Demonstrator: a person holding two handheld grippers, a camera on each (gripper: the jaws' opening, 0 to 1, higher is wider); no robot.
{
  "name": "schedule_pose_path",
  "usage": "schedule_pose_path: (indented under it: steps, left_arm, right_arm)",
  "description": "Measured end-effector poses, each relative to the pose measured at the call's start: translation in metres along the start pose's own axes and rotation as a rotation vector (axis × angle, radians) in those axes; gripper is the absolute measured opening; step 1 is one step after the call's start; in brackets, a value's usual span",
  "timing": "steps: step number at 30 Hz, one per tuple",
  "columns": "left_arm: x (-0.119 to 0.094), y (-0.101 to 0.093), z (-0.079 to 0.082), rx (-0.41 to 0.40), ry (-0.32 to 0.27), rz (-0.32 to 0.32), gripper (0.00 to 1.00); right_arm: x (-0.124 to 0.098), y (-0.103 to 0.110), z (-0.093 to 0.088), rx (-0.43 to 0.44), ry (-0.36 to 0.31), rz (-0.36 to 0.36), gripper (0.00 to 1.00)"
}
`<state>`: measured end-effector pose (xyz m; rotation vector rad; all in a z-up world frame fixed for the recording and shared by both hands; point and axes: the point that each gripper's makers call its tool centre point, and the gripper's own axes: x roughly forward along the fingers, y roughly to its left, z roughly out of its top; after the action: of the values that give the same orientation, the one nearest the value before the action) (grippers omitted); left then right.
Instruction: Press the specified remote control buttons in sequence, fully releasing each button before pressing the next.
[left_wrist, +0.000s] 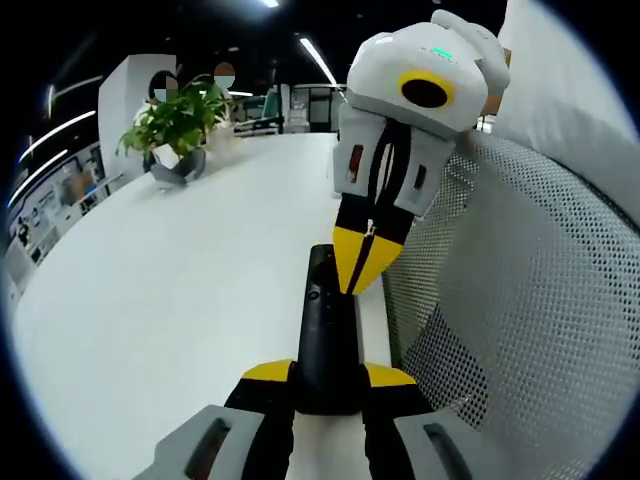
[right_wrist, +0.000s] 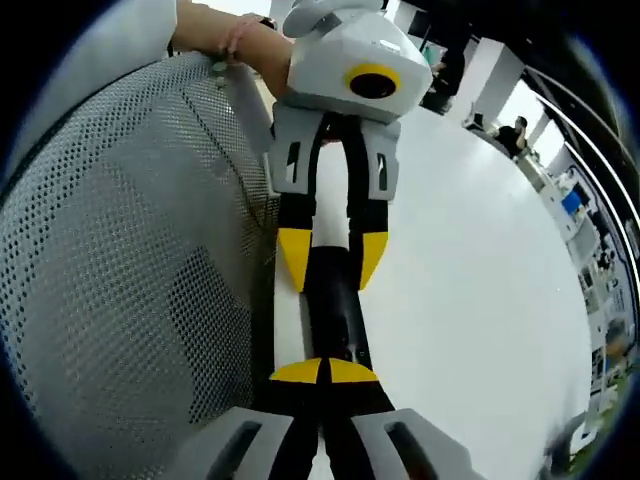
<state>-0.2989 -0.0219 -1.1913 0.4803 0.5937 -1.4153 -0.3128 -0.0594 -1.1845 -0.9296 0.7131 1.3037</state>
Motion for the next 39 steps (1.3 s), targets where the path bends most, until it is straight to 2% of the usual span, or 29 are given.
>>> schedule_pose_path:
  steps: [9, 11, 14, 15, 18, 19, 23, 30, 36, 39]
  left_arm:
    - [0.000, 0.000, 0.000, 0.003, 0.003, 0.000, 0.24]
    - [0.000, 0.000, 0.000, 0.009, 0.005, 0.001, 0.24]
    - [0.000, 0.000, 0.000, 0.008, 0.005, 0.000, 0.24]
    - [0.000, -0.001, 0.000, 0.009, 0.005, 0.000, 0.24]
    - [0.000, 0.000, 0.000, 0.008, 0.004, 0.000, 0.24]
    - [0.000, 0.000, 0.000, 0.004, 0.003, 0.000, 0.24]
    - [0.000, 0.000, 0.000, 0.003, 0.002, 0.001, 0.24]
    - [0.000, 0.000, 0.000, 0.002, 0.001, 0.000, 0.24]
    - [0.001, 0.000, 0.000, -0.001, -0.002, 0.000, 0.24]
    - [0.001, 0.001, 0.000, 0.000, -0.001, -0.001, 0.24]
  right_arm:
    - [0.002, 0.003, 0.002, -0.020, 0.007, 0.019, 0.00]
    - [0.004, 0.002, 0.003, -0.005, 0.025, 0.034, 0.00]
    - [0.004, 0.003, 0.002, -0.026, 0.049, 0.036, 0.00]
    - [0.003, 0.002, 0.002, -0.018, 0.046, 0.038, 0.00]
    - [0.001, 0.001, 0.003, 0.158, -0.024, 0.072, 0.00]
    - [0.000, 0.001, 0.003, 0.179, -0.030, 0.077, 0.00]
    - [-0.001, -0.007, 0.004, 0.153, -0.023, 0.045, 0.00]
    - [0.003, -0.013, 0.005, 0.139, 0.008, 0.047, 0.00]
    - [0.004, -0.014, 0.005, 0.171, 0.040, 0.038, 0.00]
    - [0.004, -0.015, 0.004, 0.216, 0.057, 0.045, 0.00]
